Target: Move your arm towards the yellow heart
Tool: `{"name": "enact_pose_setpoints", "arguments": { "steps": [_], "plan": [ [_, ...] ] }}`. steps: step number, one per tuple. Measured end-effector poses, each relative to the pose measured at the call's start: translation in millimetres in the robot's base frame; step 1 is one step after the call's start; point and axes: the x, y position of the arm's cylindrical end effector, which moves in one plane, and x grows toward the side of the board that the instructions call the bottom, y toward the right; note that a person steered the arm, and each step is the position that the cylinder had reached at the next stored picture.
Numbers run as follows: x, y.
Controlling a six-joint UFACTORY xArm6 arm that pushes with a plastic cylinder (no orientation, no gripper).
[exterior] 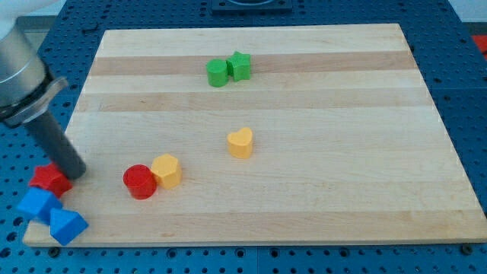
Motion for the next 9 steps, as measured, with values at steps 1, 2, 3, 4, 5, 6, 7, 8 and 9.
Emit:
{"name": "enact_pose_setpoints", "arguments": {
  "steps": [1,2,3,4,5,6,7,8,9],
  "plan": [
    [-1.4,0.2],
    [-46.7,35.4],
    [-74.4,72.8],
    [-97.6,125.8],
    [-93.3,181.1],
    [-83.7,208.6],
    [-106.3,249.6],
    [-111.0,303.8],
    [-96.9,321.3]
  ]
}}
